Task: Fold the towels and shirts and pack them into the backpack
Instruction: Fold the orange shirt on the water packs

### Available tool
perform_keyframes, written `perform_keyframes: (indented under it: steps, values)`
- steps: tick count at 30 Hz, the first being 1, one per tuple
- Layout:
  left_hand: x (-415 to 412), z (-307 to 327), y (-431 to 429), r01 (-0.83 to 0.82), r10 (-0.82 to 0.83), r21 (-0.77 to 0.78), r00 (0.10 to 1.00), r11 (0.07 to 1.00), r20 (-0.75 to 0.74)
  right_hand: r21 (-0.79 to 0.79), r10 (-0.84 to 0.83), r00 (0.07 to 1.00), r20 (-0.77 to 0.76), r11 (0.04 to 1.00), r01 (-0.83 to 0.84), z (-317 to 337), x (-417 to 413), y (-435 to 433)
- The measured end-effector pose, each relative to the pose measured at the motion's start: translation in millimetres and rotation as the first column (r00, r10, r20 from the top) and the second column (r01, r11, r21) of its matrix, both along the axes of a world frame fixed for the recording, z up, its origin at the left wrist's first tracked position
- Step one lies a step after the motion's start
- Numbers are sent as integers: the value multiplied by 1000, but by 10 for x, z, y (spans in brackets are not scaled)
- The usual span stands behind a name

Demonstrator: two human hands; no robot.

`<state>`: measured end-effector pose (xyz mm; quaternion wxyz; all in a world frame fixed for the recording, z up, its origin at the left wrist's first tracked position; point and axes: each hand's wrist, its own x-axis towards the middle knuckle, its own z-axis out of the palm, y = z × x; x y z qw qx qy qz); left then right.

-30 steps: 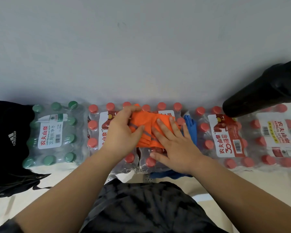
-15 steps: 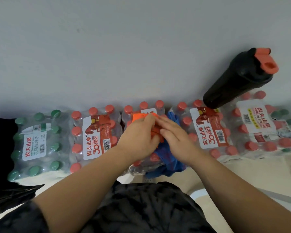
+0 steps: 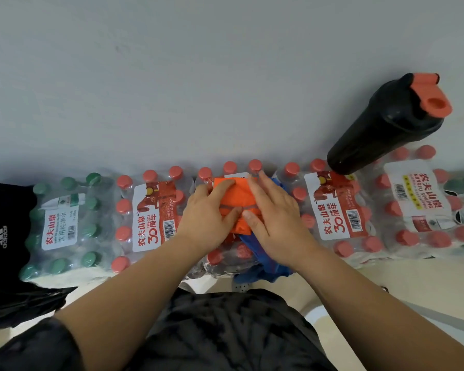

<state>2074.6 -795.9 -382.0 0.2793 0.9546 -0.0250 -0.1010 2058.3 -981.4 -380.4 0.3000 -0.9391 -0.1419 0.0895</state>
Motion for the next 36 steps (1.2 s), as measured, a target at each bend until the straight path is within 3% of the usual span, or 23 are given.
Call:
perform_keyframes:
  steps: [2,5,10,17,21,25,28,32,36]
  values:
    - [-4,-9,-4,0,0,-3,1000,1000,2,-70,39,997,64,997,-34,-27,42,-12]
    - [20,-11,22,-19,17,-70,1000,997,-26,-204,58,998,-4,977,-58,-112,78,-32]
    - [83,20,55,-86,71,-272,995,958,-66,-171,39,999,27,985,-33,-156,86,-87]
    - [66,174,153,-99,64,-506,994,857,-86,-6,-2,999,54,1000,2,-60,57,-28]
    - [48,423,316,-196,90,-720,979,666,-183,153,-37,996,82,988,24,140,25,165]
    - [-15,697,625,-206,105,-852,978,482,-178,353,-57,998,8,934,50,444,29,539]
    - [-56,776,932,-190,94,-892,982,409,-166,358,-28,999,20,933,19,579,59,877]
    - [-106,774,1365,-181,67,-902,983,392,-169,488,-13,991,-135,869,78,663,44,1355]
    - [-373,824,2144,-172,85,-939,984,296,-154,587,-53,994,-99,804,101,759,-195,2146]
